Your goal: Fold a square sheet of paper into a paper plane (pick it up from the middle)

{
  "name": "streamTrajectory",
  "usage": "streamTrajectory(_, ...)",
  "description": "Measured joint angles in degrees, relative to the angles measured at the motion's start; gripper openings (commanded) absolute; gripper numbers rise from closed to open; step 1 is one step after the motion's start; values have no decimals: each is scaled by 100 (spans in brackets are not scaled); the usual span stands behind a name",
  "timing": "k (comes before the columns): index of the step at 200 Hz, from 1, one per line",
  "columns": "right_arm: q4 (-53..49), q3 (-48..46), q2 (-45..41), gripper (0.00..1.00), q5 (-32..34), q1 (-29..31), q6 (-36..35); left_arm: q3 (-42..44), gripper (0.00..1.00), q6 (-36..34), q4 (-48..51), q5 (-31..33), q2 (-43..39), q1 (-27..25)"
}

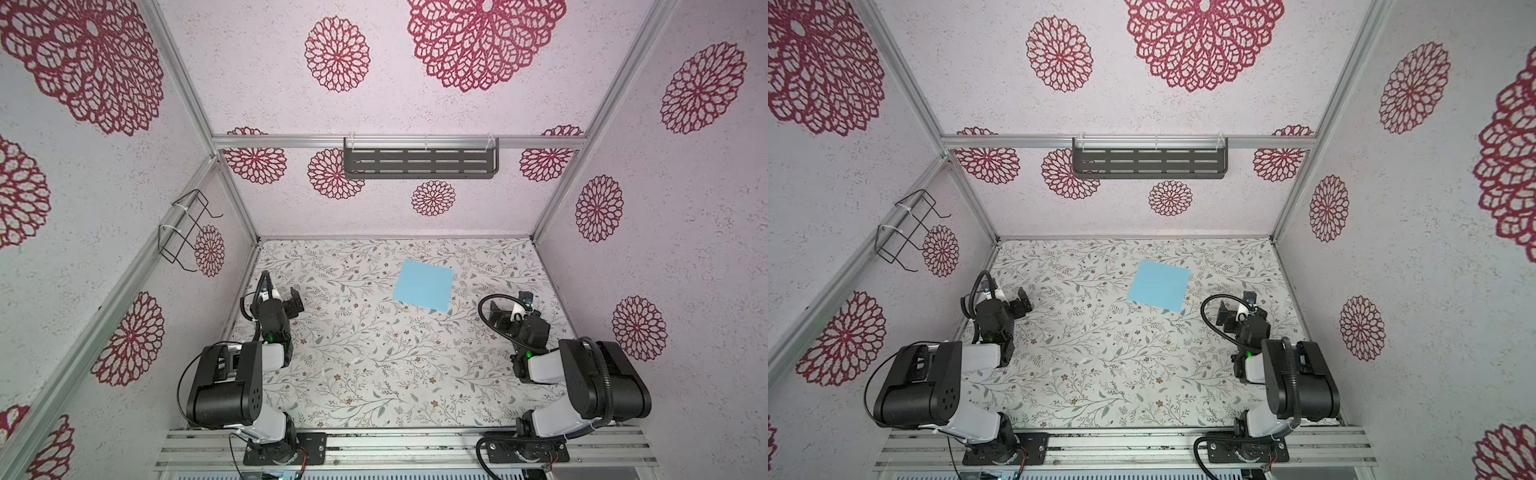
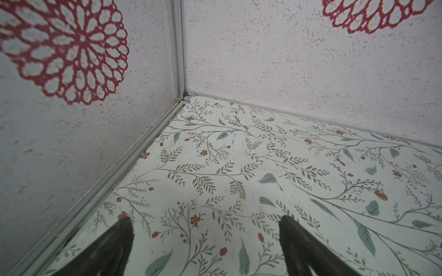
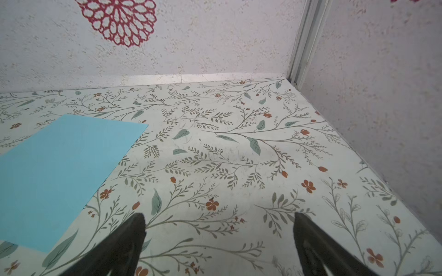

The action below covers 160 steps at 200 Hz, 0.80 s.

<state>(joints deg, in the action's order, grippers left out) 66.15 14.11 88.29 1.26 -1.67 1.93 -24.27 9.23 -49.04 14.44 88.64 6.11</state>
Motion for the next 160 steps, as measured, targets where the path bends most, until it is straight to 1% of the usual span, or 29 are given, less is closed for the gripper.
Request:
streamTrajectory(135,-4,0,-15,99,0,2,0,0,97,-2,2,-4,0,0)
streamTrajectory(147,-153,-24,-214,99,28,28,-2,2,97,-2,-13,-2,0,0)
streamTrajectory(160,-557,-39,-745,99,118,63,2,28,97,-2,-11,-2,-52,0)
